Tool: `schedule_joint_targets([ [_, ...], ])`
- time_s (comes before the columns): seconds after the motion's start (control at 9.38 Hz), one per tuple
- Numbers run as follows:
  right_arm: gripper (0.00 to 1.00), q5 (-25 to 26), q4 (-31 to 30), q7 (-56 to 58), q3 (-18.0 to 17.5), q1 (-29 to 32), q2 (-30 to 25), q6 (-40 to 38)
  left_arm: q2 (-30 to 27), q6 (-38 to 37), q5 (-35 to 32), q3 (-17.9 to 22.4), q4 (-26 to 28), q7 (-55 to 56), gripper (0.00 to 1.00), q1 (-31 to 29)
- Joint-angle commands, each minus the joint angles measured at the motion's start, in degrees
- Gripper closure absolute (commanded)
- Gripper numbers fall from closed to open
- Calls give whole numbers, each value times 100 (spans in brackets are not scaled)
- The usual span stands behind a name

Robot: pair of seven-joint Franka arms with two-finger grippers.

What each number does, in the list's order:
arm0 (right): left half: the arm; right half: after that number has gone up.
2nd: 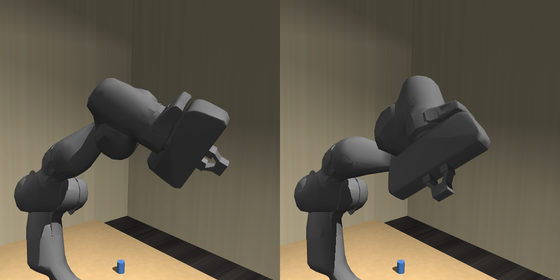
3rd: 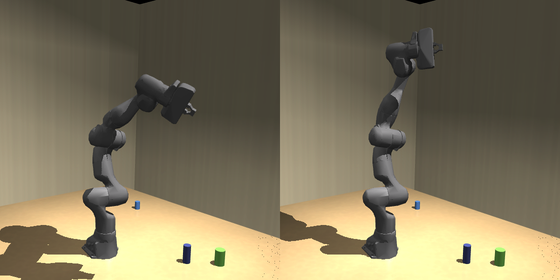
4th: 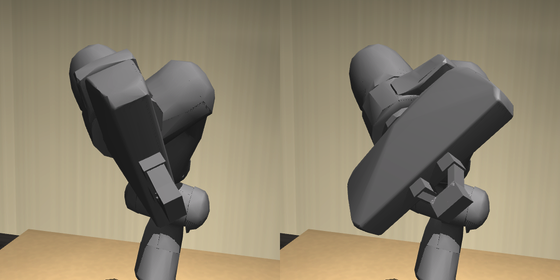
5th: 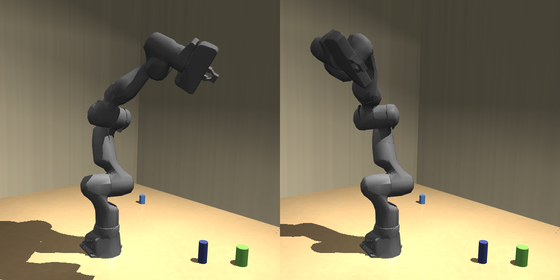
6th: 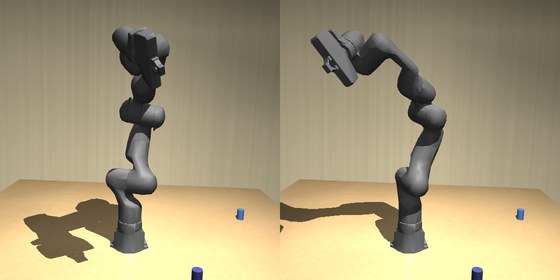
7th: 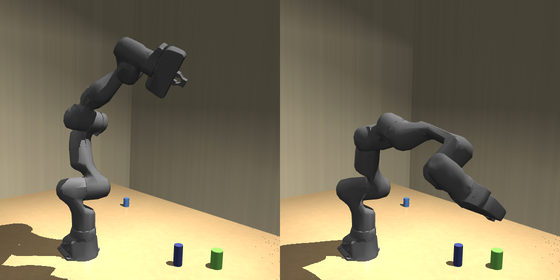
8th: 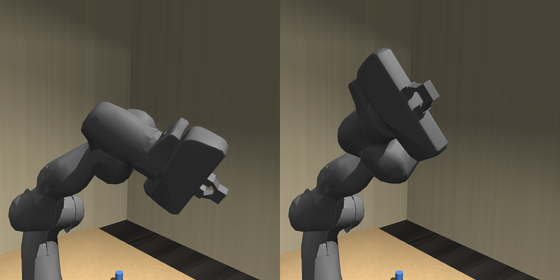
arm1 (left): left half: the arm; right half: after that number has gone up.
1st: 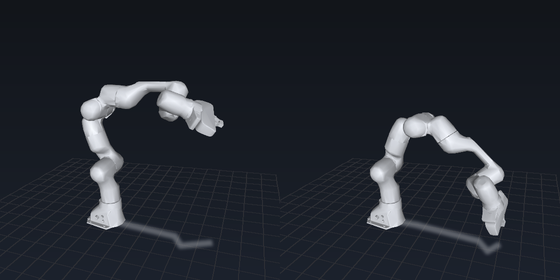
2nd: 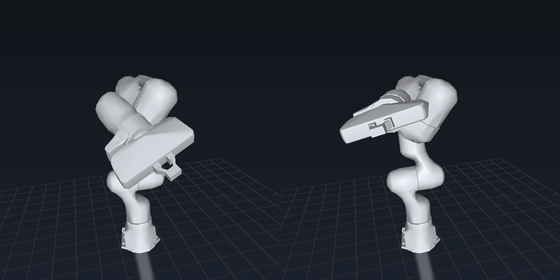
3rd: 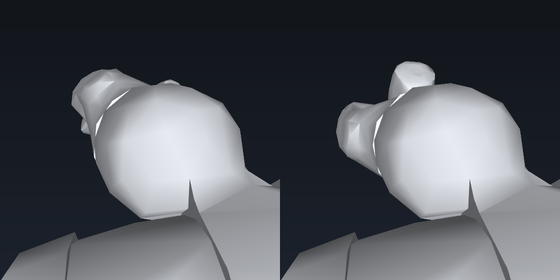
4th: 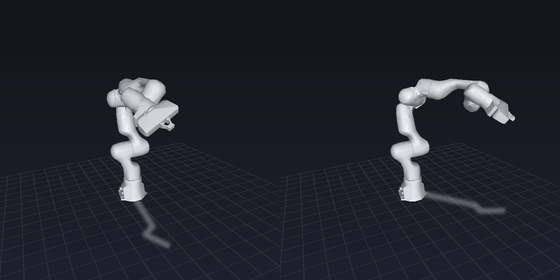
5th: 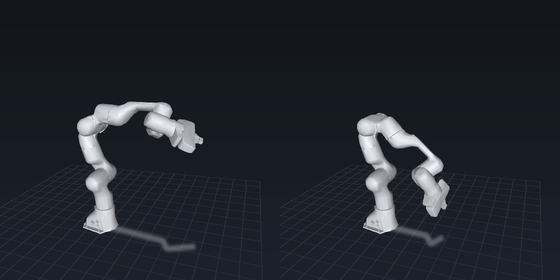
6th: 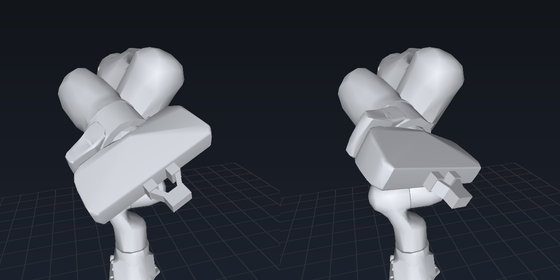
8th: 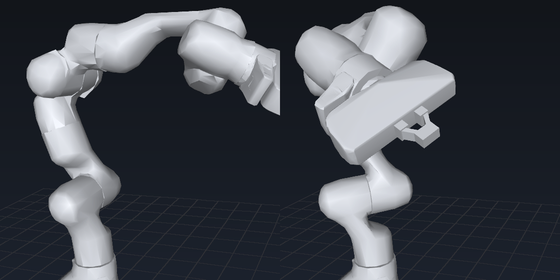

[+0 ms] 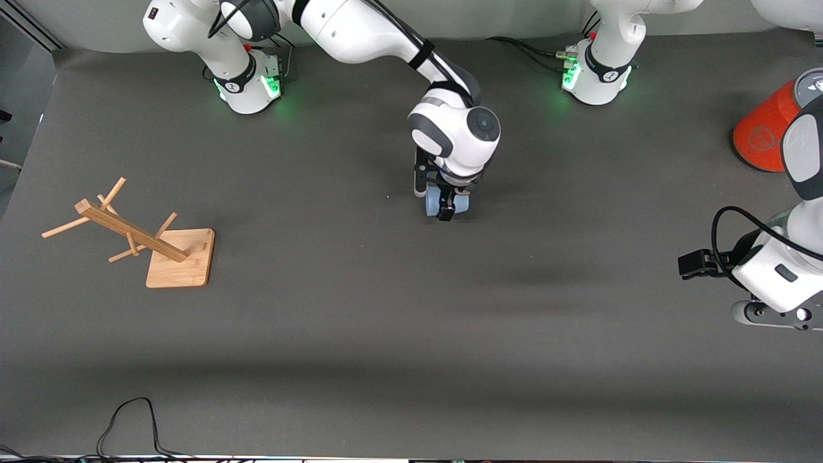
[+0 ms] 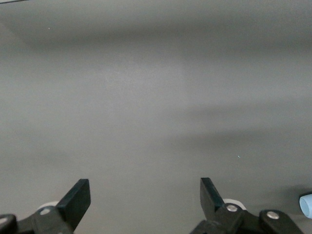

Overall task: Rotate and upright cup with both arms
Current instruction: 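Lower the cup onto the table and open the right gripper, then withdraw the right gripper back beside the wooden stand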

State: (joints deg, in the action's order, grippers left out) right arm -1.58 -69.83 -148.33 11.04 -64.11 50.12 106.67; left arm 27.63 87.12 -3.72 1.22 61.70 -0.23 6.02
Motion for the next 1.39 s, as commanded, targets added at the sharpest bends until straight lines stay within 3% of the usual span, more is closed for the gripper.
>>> schedule_joint_targets([
  [0.0, 0, -149, -92, 539, 21, 109, -790, -924, 31, -108, 38, 9, -106, -83, 0, 4],
  [0.53, 0, -203, -189, 3690, 83, 1311, -2565, -2983, 23, -108, 38, 9, -106, -83, 0, -4],
  [0.85, 0, -185, -679, 6168, 248, 2366, -3594, -3292, 31, -108, 38, 9, -106, -83, 0, 4],
  [1.07, 0, -185, -838, 7855, 862, 2622, -3947, -3293, 23, -108, 38, 9, -106, -83, 0, 4],
  [1.28, 0, -229, -1328, 8905, 848, 3358, -4464, -3014, 31, -108, 38, 9, -106, -83, 0, 4],
])
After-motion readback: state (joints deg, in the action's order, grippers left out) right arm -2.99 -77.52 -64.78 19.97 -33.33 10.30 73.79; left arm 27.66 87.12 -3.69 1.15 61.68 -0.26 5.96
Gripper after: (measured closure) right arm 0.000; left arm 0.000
